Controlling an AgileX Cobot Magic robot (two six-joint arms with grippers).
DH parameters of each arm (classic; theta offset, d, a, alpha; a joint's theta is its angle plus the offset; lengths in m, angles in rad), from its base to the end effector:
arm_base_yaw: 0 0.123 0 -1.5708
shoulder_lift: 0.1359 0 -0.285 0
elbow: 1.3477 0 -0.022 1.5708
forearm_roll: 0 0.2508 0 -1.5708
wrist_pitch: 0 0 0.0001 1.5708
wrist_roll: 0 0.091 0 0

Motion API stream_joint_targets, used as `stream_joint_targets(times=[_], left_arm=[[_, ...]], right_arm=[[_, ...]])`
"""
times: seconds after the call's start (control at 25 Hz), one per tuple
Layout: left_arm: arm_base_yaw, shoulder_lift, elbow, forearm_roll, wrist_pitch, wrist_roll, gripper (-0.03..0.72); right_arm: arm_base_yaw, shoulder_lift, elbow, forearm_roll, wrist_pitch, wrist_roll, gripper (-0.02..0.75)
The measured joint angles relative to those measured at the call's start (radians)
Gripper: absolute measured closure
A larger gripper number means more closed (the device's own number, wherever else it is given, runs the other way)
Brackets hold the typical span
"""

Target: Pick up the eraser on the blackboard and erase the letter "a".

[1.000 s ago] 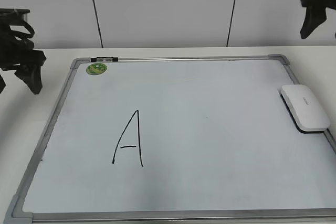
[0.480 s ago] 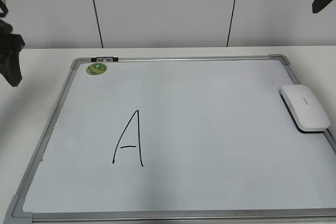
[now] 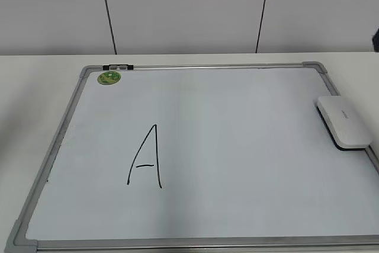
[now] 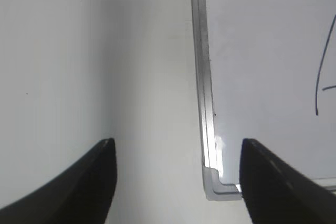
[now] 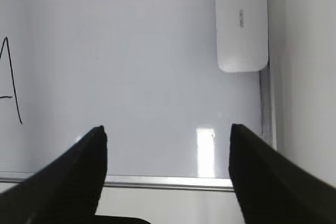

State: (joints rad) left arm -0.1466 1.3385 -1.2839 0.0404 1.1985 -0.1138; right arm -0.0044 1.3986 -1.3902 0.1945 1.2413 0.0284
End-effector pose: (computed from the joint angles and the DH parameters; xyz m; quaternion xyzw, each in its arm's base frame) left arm 0.2560 -0.0343 0.3532 0.0195 0.9792 -0.0064 0.2019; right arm 0.2739 0.0154 0.3675 0.0281 0.9743 0.0987 0.2006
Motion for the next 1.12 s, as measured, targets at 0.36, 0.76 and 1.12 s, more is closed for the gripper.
stream_joint_targets(times=[0.36, 0.76, 1.12], left_arm=[[-0.02, -0.346, 0.296, 0.008, -0.099, -0.002, 0.155], [-0.103, -0.748, 0.62, 0.057, -0.105, -0.056, 0.157], [-0.16, -1.112, 0.733, 0.096, -0.02, -0.073, 0.166]], right_arm=[[0.003, -0.353, 0.349, -0.017, -0.109, 0.0, 0.202], [0.003, -0.661, 0.669, 0.037, -0.155, 0.0, 0.202], [0.003, -1.022, 0.676, 0.016, 0.0, -0.02, 0.202]])
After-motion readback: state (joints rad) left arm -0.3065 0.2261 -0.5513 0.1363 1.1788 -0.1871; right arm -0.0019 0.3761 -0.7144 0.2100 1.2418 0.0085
